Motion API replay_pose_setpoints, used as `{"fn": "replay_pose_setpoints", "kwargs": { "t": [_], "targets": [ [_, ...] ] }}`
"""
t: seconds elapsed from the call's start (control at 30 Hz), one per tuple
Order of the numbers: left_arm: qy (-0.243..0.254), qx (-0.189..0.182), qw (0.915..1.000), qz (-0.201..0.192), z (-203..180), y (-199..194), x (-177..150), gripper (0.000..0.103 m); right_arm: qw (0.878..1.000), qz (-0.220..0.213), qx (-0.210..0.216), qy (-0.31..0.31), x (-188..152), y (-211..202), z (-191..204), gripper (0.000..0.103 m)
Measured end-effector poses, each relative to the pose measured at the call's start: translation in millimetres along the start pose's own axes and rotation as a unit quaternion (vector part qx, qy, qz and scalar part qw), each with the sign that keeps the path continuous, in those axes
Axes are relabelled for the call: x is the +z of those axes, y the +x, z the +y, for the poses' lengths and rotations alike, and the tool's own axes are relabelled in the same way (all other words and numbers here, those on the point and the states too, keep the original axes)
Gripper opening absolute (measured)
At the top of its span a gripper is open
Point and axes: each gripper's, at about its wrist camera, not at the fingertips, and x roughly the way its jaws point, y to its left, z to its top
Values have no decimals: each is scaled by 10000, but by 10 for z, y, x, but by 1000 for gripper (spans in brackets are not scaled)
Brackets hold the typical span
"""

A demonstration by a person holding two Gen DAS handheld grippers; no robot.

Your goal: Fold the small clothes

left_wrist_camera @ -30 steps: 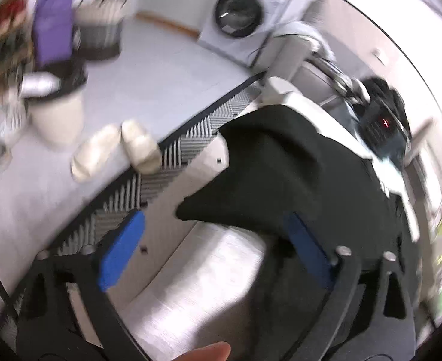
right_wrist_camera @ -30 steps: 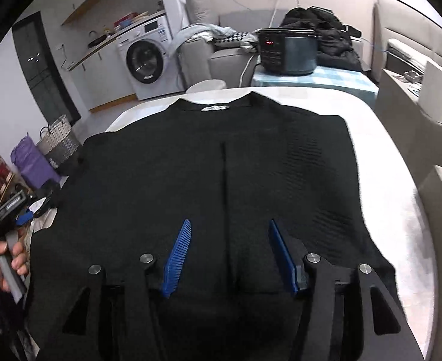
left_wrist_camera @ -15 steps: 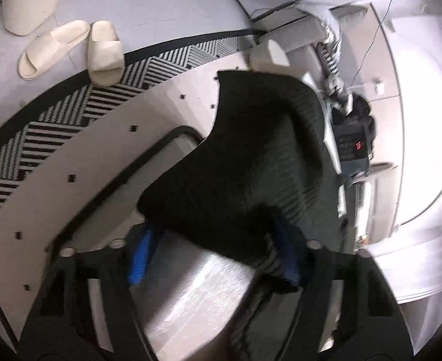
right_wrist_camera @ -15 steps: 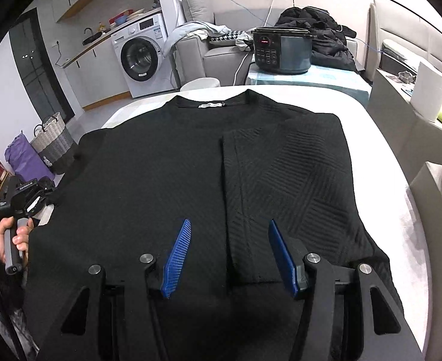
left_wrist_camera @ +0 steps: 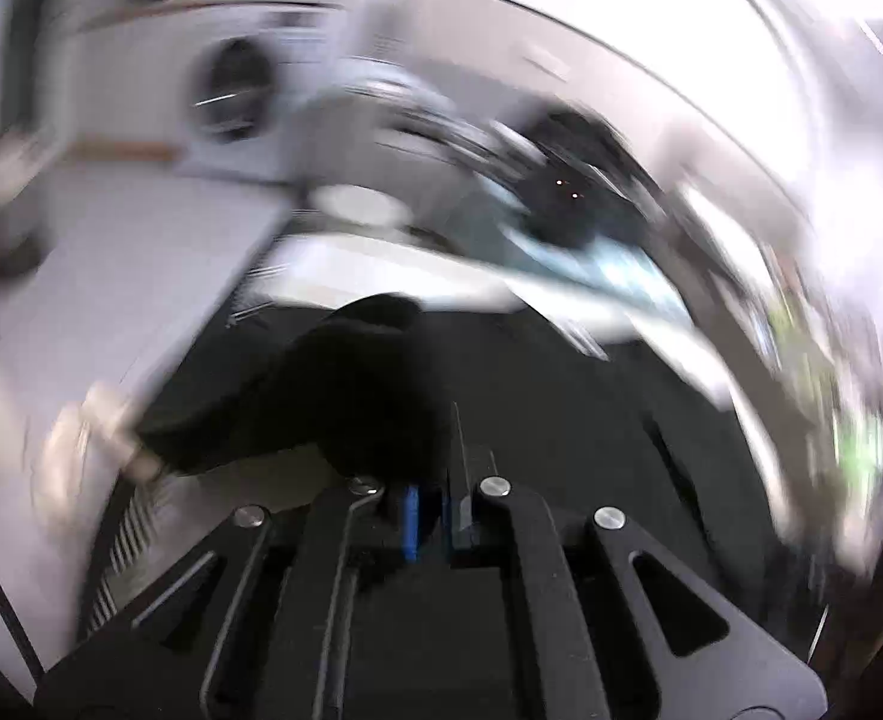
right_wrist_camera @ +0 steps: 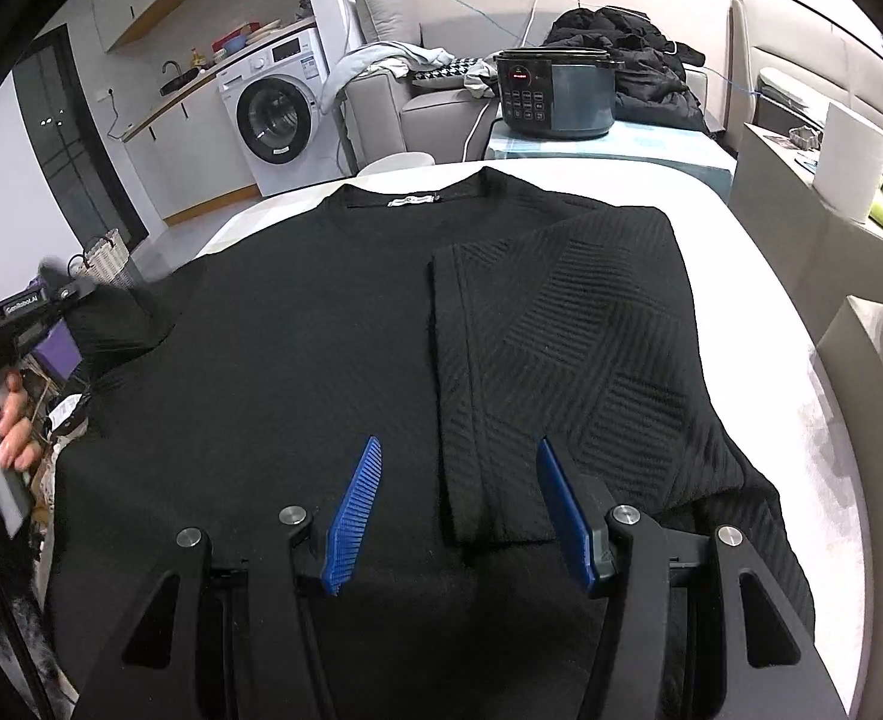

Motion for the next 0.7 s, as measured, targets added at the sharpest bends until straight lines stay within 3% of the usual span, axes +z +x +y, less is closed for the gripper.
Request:
{"fn": "replay_pose_setpoints", "kwargs": {
  "t": [0.03,0.1,0.17,0.4,0.5,0.6,0.7],
  "targets": [
    [379,-63,9990,216,-217,93,-56,3,10000,4,-8,23,-11,-3,-10,56],
    [813,-261,9938,707,-515,285,-231,19,10000,3,-22,94,-34,-12,-41,56],
    [769,-529,9895,1103,-598,415,-427,47,9999,8,-20,145,-69,-29,-73,56],
    [284,-936,9901,1011,-365,157,-618,60,9997,72,-29,239,-149,6,-170,56],
    [-121,-848,9931,795,-124,55,-530,62,9995,88,19,309,-148,45,-183,56],
    [-700,-476,9939,706,280,28,-346,63,9995,55,69,297,-147,34,-164,56],
    [-1080,21,9926,549,584,257,-111,63,9996,24,83,279,-154,-3,-160,56]
  ]
}}
